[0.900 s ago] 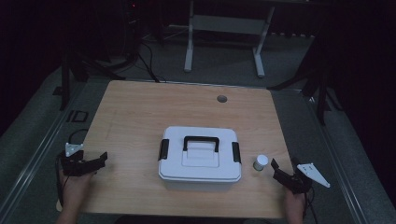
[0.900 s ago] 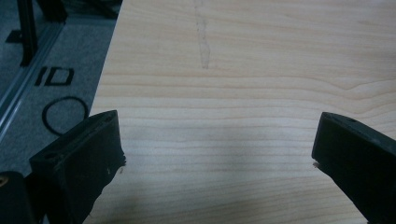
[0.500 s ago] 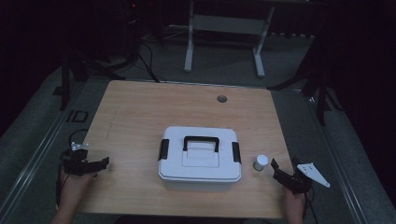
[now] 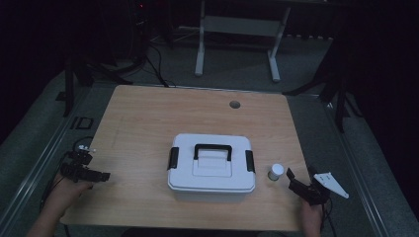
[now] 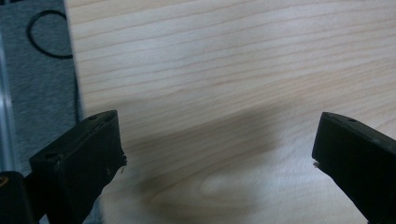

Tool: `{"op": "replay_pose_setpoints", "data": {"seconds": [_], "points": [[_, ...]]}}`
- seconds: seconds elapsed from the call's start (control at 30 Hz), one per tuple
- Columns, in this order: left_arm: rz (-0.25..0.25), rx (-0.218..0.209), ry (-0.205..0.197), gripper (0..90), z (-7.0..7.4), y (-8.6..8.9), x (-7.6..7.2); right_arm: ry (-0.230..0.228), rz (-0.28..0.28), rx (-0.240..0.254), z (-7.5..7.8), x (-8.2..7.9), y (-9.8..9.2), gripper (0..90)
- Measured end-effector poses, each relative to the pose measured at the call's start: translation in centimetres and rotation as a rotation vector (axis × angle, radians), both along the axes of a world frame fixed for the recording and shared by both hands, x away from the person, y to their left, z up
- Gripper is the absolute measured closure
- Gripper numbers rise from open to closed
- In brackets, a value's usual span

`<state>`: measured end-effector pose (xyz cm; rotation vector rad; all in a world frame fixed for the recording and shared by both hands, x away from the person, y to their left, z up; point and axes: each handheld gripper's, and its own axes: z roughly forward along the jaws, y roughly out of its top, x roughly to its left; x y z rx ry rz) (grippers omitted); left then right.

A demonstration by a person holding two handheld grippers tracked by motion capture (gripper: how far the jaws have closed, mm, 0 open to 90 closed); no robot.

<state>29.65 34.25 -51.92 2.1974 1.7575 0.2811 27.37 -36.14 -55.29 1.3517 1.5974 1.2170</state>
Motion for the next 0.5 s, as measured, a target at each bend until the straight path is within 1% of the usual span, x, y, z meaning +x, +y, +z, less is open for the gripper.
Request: {"op": "replay_pose_setpoints", "data": {"seconds": [0.07,0.1,0.13,0.17,0.2,0.27,0.3,0.37,0.43,0.47,0.5], "points": [[-0.027,0.002,0.041,1.2,0.2,0.0,0.0,0.0,0.0,0.0,0.0,0.0,0.0,12.8],[-0.06,0.005,0.076,1.2,0.3,0.0,0.0,0.0,0.0,0.0,0.0,0.0,0.0,12.8],[-0.093,0.019,0.107,1.2,0.4,-0.1,0.0,0.001,0.0,-0.001,0.0,0.0,0.0,12.8],[-0.138,0.044,0.154,1.3,0.4,-0.3,0.0,0.001,0.001,-0.002,0.0,0.0,0.0,12.8],[-0.158,0.055,0.167,1.2,0.5,-0.3,-0.1,0.003,0.002,-0.004,0.0,0.0,0.0,12.8],[-0.191,0.029,0.197,1.3,0.8,-0.3,0.0,0.003,0.002,-0.007,0.0,0.0,0.1,12.8],[-0.209,0.035,0.204,1.3,0.9,-0.3,0.0,0.003,0.002,-0.008,0.0,0.0,0.1,12.8],[-0.239,0.034,0.227,1.3,1.0,-0.3,0.0,0.003,0.002,-0.008,0.0,0.0,0.1,12.9],[-0.27,0.032,0.238,1.3,1.2,-0.3,0.0,0.003,0.002,-0.006,0.0,0.0,0.1,12.8],[-0.275,0.027,0.246,1.3,1.3,-0.3,0.0,0.003,0.001,-0.006,0.0,0.0,0.1,12.8],[-0.29,0.03,0.247,1.3,1.3,-0.3,0.0,0.002,0.002,-0.006,0.0,0.0,0.1,12.8]]}}
